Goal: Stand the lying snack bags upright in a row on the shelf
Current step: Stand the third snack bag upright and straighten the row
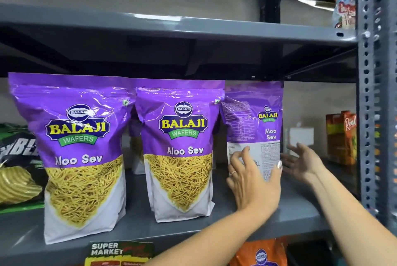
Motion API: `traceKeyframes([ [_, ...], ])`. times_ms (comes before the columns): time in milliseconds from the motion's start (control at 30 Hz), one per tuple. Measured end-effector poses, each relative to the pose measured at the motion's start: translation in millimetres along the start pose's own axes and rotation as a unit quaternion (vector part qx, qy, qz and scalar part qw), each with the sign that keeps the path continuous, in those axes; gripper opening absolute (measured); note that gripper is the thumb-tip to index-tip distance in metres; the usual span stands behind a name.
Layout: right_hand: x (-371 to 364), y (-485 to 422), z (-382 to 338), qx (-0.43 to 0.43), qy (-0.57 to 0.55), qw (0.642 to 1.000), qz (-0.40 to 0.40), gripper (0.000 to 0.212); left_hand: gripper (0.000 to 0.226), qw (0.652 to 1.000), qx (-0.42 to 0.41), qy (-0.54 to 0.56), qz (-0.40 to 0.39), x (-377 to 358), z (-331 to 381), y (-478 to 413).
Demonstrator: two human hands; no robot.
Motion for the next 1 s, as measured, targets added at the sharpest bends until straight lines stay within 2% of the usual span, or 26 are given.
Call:
traceKeyframes([
  [100, 0, -9, 3, -0.03, 0.028, 0.999, 0.002, 0.035, 0.069, 0.999, 0.037, 0.023, -0.033, -7, -7, -1],
  [200, -3, -11, 3, -0.046, 0.097, 0.994, -0.023, 0.031, 0.068, 0.995, 0.064, 0.028, -0.071, -11, -14, -3],
  [333, -3, -20, 6, -0.048, 0.165, 0.983, -0.056, 0.03, 0.074, 0.993, 0.074, 0.042, -0.078, -11, -17, -6],
  [367, -4, -21, 8, -0.047, 0.187, 0.979, -0.063, 0.034, 0.083, 0.99, 0.082, 0.068, -0.09, -10, -16, -7],
  [467, -14, -12, 11, -0.049, 0.203, 0.97, -0.125, 0.034, 0.137, 0.977, 0.109, 0.14, -0.119, -11, -14, -12],
  [500, -16, -10, 10, -0.043, 0.189, 0.969, -0.15, 0.035, 0.143, 0.974, 0.114, 0.152, -0.127, -12, -15, -16],
  [533, -16, -12, 10, -0.036, 0.177, 0.968, -0.173, 0.048, 0.142, 0.971, 0.119, 0.158, -0.135, -13, -15, -19],
  [600, -14, -19, 9, -0.027, 0.16, 0.963, -0.215, 0.087, 0.143, 0.966, 0.127, 0.167, -0.152, -17, -18, -25],
  [633, -13, -22, 9, -0.023, 0.145, 0.962, -0.232, 0.096, 0.145, 0.963, 0.134, 0.18, -0.152, -17, -20, -28],
  [767, -19, -17, 11, -0.019, 0.16, 0.944, -0.289, 0.099, 0.123, 0.941, 0.182, 0.257, -0.121, -15, -25, -37],
  [833, -22, -12, 16, -0.025, 0.177, 0.927, -0.329, 0.096, 0.125, 0.928, 0.208, 0.295, -0.095, -17, -31, -38],
  [1000, -22, -11, 18, -0.003, 0.201, 0.929, -0.312, 0.109, 0.099, 0.912, 0.204, 0.356, -0.027, -25, -50, -46],
])
Point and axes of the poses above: each hand's wrist, its own y-axis away from the middle knuckle, its own x-axis out of the back of the hand, z = x × y, the point moved 4 cm from there along -y, towards the middle knuckle, and after that the axes turned 7 degrees about -x, right-handed, at the moved point
